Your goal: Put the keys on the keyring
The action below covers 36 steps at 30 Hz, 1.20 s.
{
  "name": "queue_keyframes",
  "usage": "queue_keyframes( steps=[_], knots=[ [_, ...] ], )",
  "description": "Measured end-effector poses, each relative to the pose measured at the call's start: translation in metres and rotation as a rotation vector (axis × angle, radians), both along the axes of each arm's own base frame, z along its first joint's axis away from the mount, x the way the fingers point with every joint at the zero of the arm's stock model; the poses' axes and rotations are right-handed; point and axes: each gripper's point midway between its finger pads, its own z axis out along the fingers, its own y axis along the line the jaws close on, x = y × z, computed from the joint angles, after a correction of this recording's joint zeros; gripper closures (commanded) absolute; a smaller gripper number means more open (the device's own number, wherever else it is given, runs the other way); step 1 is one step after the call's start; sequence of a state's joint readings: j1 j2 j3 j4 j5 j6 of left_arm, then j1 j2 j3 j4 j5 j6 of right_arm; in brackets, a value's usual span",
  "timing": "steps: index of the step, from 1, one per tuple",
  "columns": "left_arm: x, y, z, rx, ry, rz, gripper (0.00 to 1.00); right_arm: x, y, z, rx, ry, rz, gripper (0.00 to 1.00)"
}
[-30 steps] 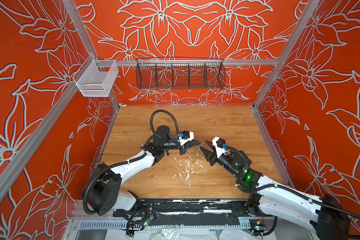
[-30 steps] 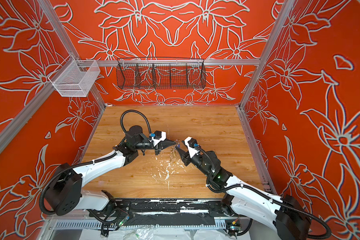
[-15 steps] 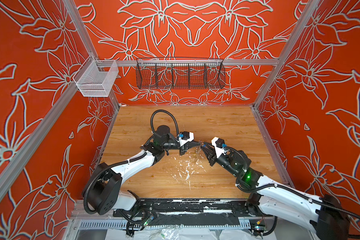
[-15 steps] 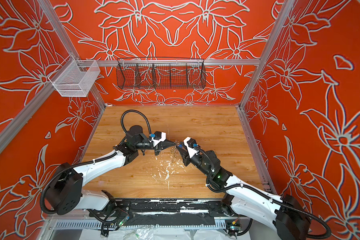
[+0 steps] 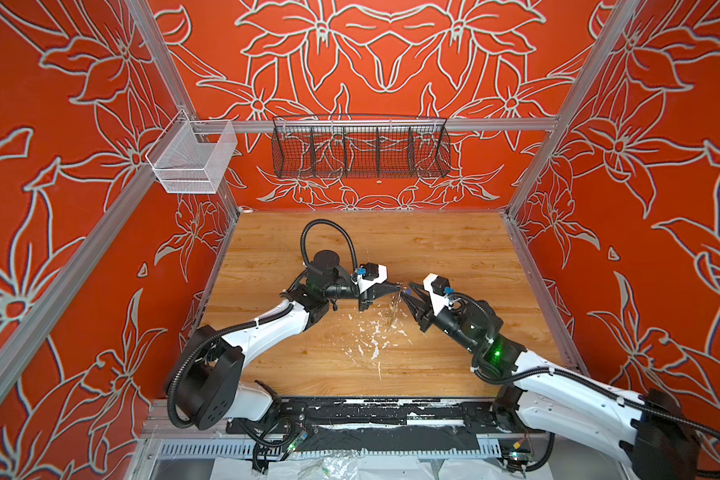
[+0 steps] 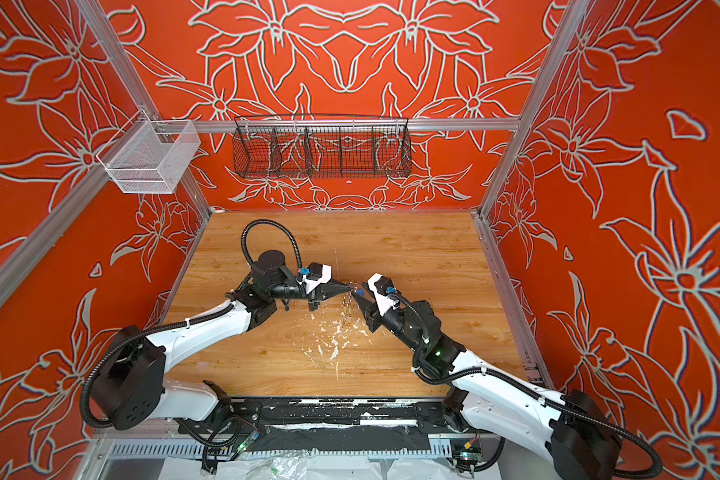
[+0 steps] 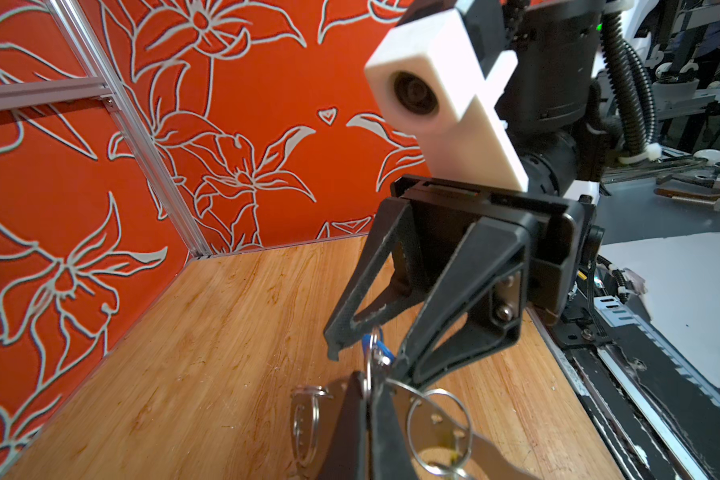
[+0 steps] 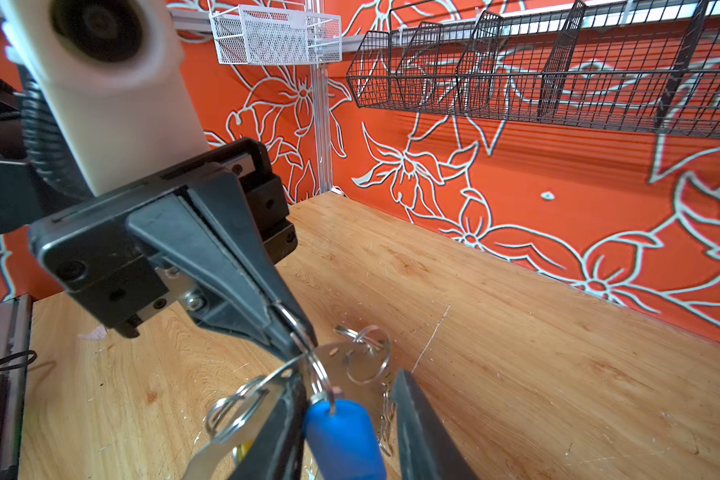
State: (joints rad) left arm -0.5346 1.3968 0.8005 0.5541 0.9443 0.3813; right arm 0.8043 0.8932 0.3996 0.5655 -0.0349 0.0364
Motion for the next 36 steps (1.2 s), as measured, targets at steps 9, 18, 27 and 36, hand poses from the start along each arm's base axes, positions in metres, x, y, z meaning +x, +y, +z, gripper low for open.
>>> queue_keyframes(
  steps=[9, 18, 27, 36],
  knots=[
    [0.000, 0.000, 0.000, 0.000, -0.001, 0.000, 1.00, -0.003, 0.001, 0.003, 0.008, -0.007, 0.016, 0.60],
    [-0.001, 0.000, 0.000, 0.001, -0.002, -0.007, 1.00, -0.015, 0.000, 0.021, 0.039, -0.055, 0.062, 0.49],
    [-0.005, -0.001, -0.001, 0.006, 0.001, -0.026, 1.00, -0.030, -0.019, 0.044, 0.064, -0.136, 0.080, 0.57],
    [-0.008, -0.001, -0.001, 0.006, -0.004, -0.048, 1.00, -0.013, -0.021, 0.015, 0.014, -0.050, 0.135, 0.60]
  ],
)
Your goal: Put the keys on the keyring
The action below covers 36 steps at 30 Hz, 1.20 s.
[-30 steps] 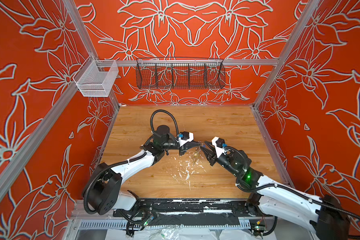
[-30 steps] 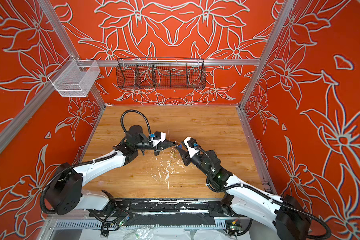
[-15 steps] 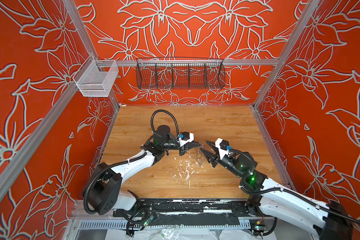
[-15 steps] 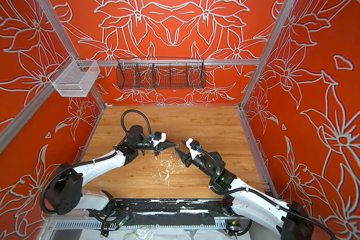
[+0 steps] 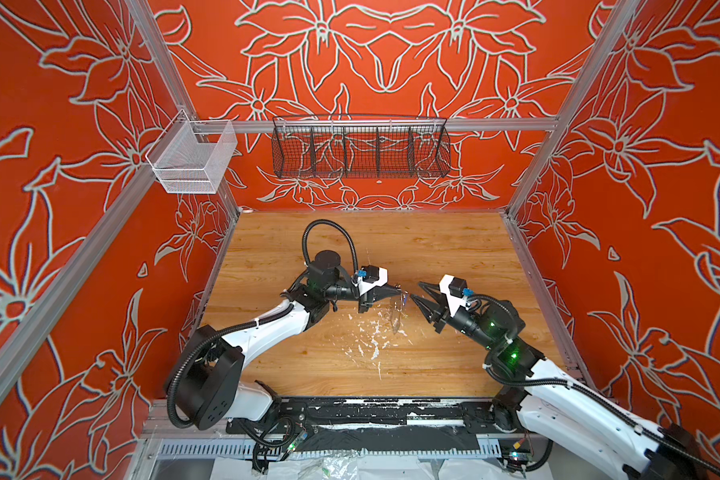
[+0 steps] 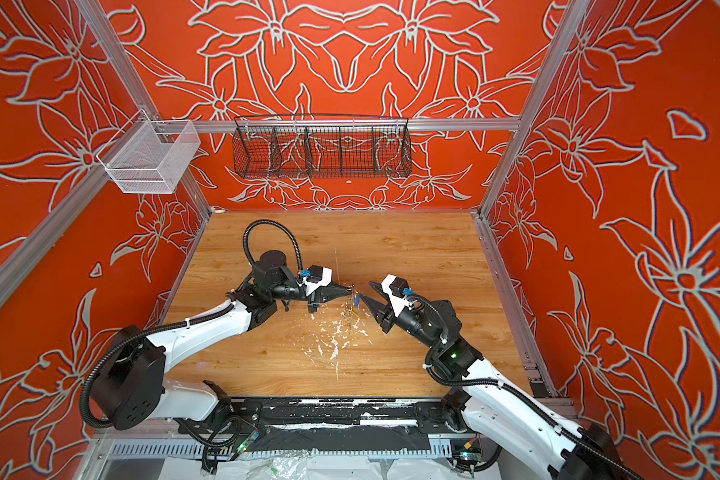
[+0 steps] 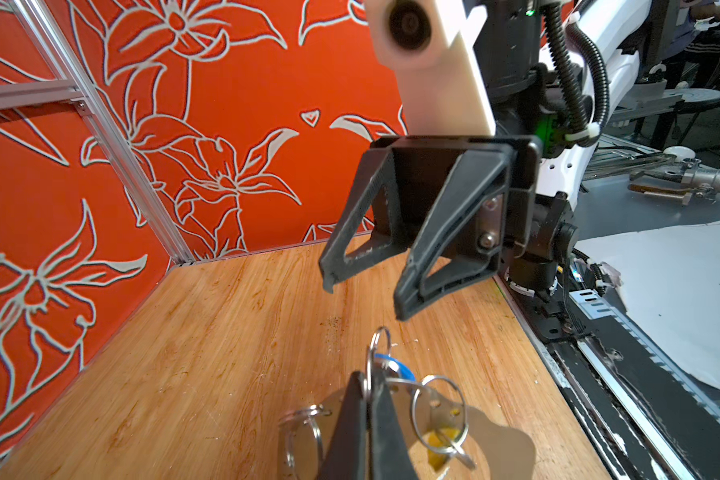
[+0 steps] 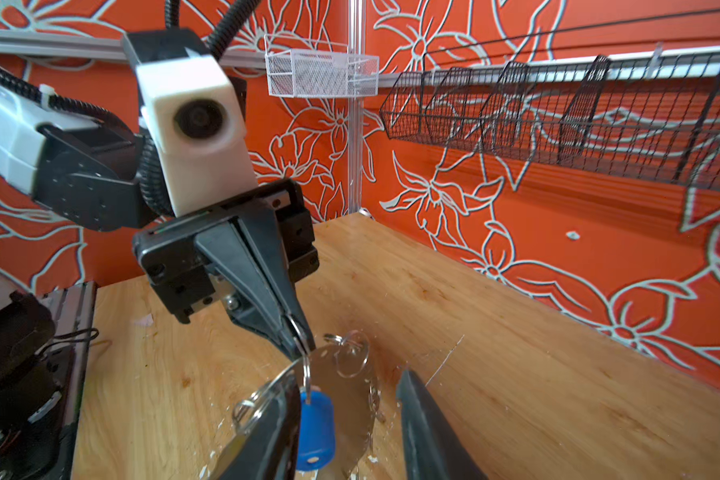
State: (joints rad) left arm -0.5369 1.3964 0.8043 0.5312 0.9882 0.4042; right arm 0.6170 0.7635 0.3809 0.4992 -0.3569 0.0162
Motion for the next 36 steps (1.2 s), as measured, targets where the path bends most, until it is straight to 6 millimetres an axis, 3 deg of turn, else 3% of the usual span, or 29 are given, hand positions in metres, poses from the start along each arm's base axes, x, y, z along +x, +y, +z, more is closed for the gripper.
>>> queue_keyframes(
  steps=[9, 20, 33, 36],
  knots=[
    [-0.003, 0.000, -0.001, 0.002, -0.004, -0.016, 1.00, -0.005, 0.020, -0.023, -0.023, 0.081, 0.134, 0.62],
    [-0.010, 0.000, -0.002, 0.004, -0.011, -0.056, 1.00, -0.007, 0.022, -0.019, -0.010, 0.074, 0.155, 0.67],
    [-0.010, 0.001, 0.000, 0.005, -0.021, -0.065, 1.00, -0.012, 0.026, -0.015, -0.002, 0.068, 0.195, 0.98],
    [-0.010, 0.001, 0.001, 0.004, -0.023, -0.064, 1.00, -0.012, 0.026, -0.015, -0.001, 0.067, 0.195, 1.00]
  ],
)
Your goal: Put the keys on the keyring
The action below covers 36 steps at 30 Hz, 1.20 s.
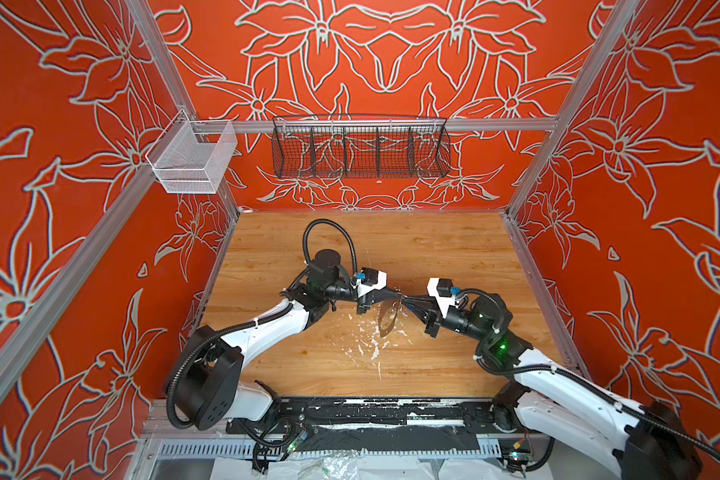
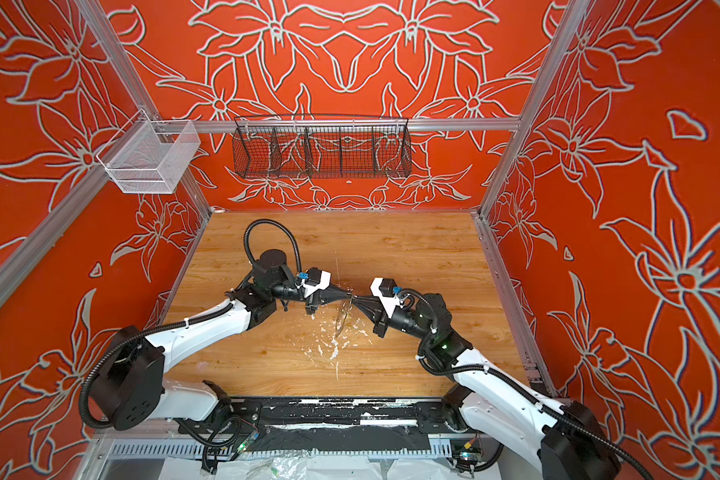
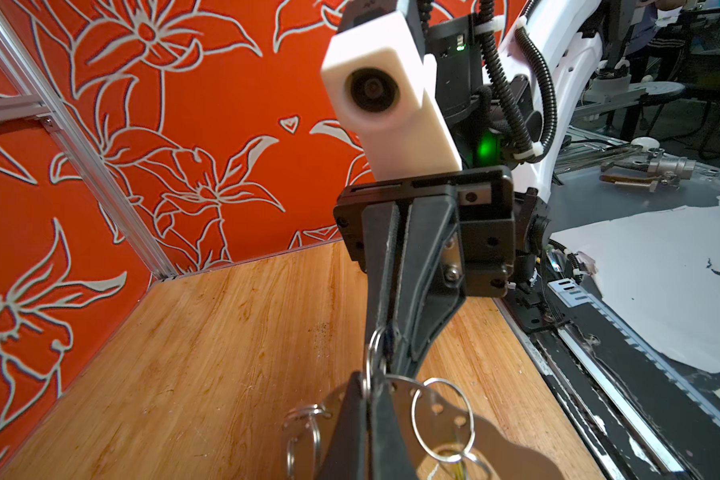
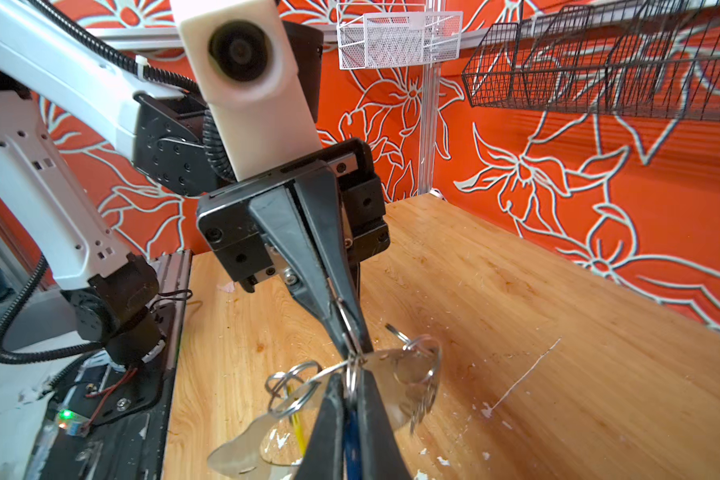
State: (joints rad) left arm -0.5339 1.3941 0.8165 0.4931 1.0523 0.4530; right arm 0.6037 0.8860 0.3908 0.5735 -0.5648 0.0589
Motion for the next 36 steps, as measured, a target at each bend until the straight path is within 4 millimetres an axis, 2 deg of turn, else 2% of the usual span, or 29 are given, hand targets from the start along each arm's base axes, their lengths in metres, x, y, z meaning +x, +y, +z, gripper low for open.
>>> queue_keyframes(
  steps=[7, 9, 13, 14, 25, 32, 36],
  knots=[
    [0.002, 0.000, 0.000, 0.001, 0.002, 0.013, 0.99, 0.002, -0.001, 0.000, 0.002, 0.001, -0.016, 1.00],
    [0.006, 0.000, 0.002, -0.006, 0.001, 0.033, 0.82, 0.006, -0.003, 0.001, 0.004, 0.002, -0.039, 1.00],
    [0.013, 0.000, 0.006, -0.042, -0.001, 0.088, 0.66, 0.019, -0.013, -0.001, 0.002, 0.024, -0.138, 1.00],
    [0.015, 0.000, 0.006, -0.046, 0.005, 0.102, 0.64, 0.022, -0.016, -0.003, -0.002, 0.033, -0.162, 1.00],
    [0.035, -0.002, 0.005, -0.038, 0.042, 0.186, 0.64, 0.037, -0.032, -0.010, -0.038, 0.104, -0.298, 1.00],
    [0.045, -0.013, 0.008, -0.002, 0.022, 0.235, 0.67, 0.045, -0.037, -0.001, -0.029, 0.122, -0.352, 1.00],
    [0.058, -0.017, 0.004, 0.035, 0.044, 0.277, 0.67, 0.049, -0.040, -0.008, -0.038, 0.154, -0.383, 1.00]
  ],
)
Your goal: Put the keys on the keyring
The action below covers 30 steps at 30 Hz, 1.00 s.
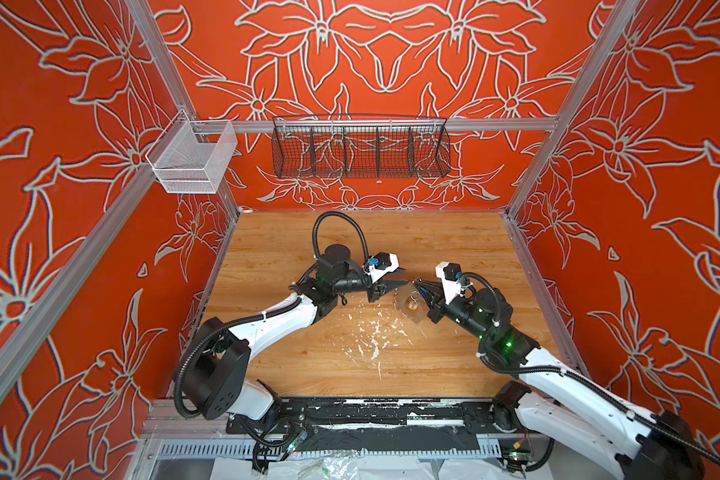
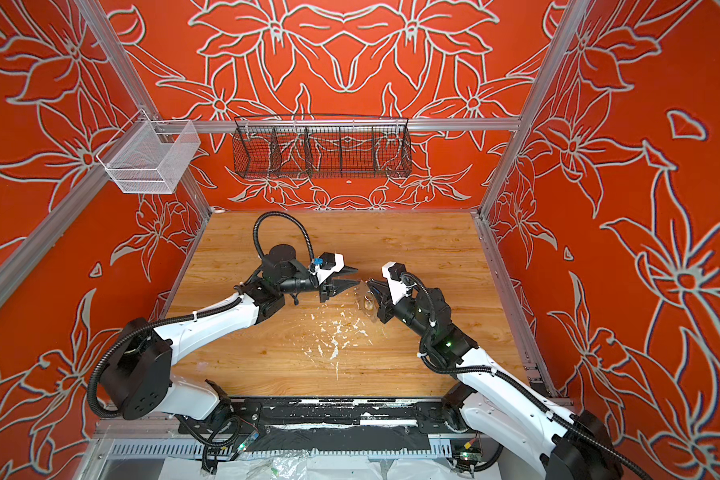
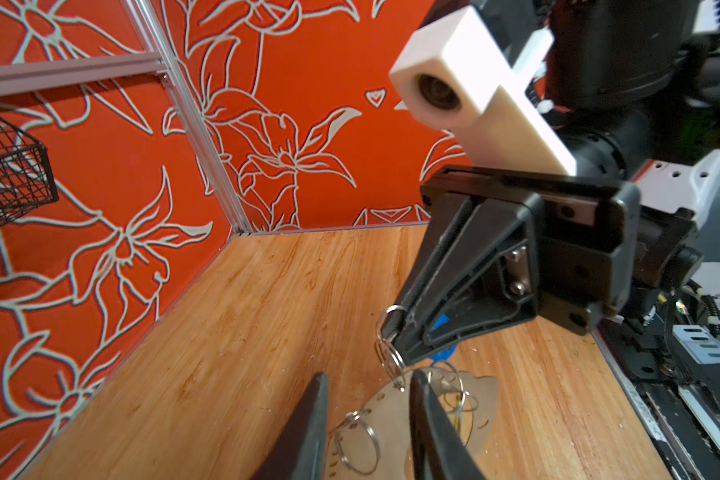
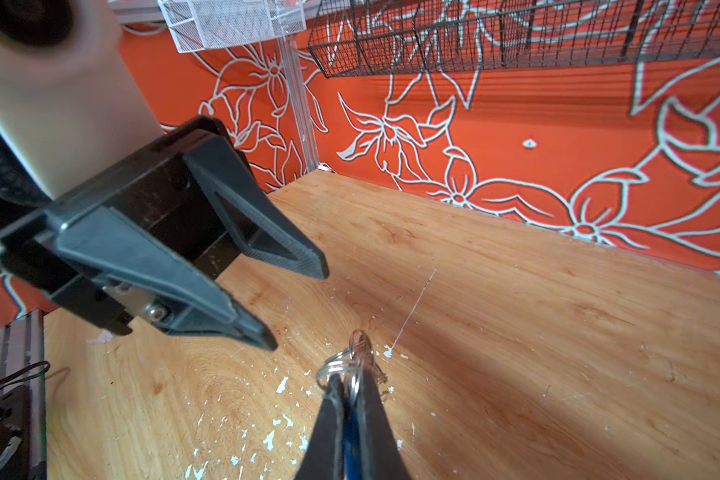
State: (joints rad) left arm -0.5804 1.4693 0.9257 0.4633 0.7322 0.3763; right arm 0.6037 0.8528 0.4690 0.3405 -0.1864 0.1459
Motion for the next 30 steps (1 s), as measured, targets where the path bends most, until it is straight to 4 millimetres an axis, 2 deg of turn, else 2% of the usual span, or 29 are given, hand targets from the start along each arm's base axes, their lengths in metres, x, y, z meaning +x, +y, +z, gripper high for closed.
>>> queue_keyframes(
  steps=[8, 14, 20, 30],
  knots=[
    [0.015, -0.003, -0.011, 0.058, 0.052, 0.067, 0.75, 0.009, -0.004, -0.009, -0.008, 0.040, -0.055, 1.00],
    [0.016, -0.009, -0.011, 0.080, 0.062, 0.058, 0.74, 0.012, -0.004, -0.013, -0.015, 0.052, -0.063, 1.00],
    [0.017, -0.012, -0.021, 0.112, 0.095, 0.045, 0.72, 0.013, -0.003, -0.019, -0.025, 0.066, -0.062, 1.00],
    [0.017, -0.020, -0.022, 0.147, 0.111, 0.023, 0.73, 0.014, -0.001, -0.012, -0.017, 0.054, -0.061, 1.00]
  ],
)
